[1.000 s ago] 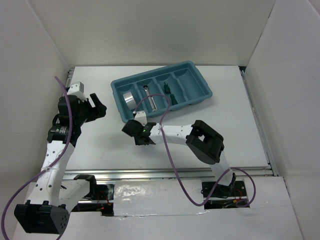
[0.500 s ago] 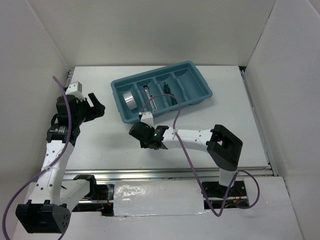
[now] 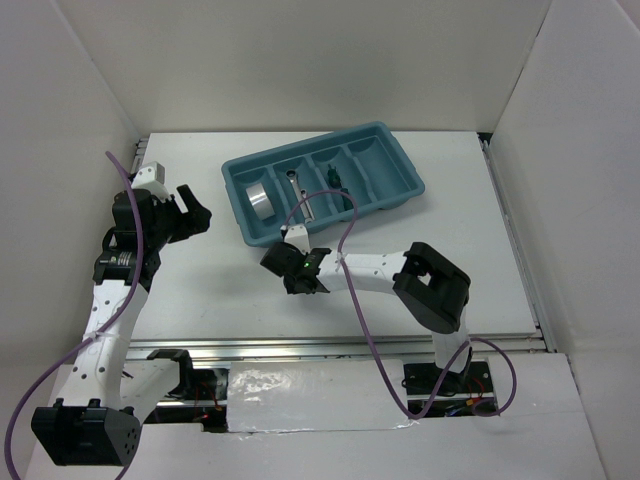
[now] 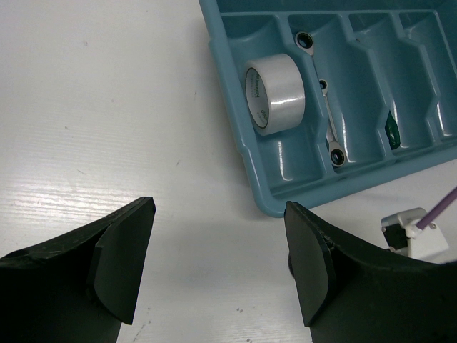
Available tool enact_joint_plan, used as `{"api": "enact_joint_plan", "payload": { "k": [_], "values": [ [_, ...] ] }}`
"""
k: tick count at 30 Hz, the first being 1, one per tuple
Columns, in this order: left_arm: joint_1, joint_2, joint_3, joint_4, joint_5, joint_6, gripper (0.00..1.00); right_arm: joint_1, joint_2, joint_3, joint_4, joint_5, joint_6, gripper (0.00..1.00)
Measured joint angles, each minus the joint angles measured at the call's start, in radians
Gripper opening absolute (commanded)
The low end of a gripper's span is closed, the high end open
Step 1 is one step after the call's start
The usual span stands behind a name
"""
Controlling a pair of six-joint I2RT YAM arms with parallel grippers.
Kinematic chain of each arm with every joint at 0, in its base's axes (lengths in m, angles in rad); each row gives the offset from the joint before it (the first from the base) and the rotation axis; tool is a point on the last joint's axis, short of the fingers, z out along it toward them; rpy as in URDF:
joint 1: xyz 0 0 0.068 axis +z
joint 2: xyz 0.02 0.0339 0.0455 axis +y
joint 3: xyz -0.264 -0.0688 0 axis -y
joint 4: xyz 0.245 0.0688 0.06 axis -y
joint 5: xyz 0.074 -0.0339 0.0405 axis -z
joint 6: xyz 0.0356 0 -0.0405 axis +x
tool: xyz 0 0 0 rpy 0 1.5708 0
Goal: Sort the tools into containers
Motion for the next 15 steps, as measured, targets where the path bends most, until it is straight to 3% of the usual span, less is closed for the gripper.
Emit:
{"api": "enact_joint_plan", "payload": {
  "k": [15],
  "values": [
    [0.000, 0.000, -0.007, 0.000, 0.008, 0.001, 0.87, -0.027, 0.052, 0.017, 0.027, -0.075, -0.031, 0.37]
  ]
}}
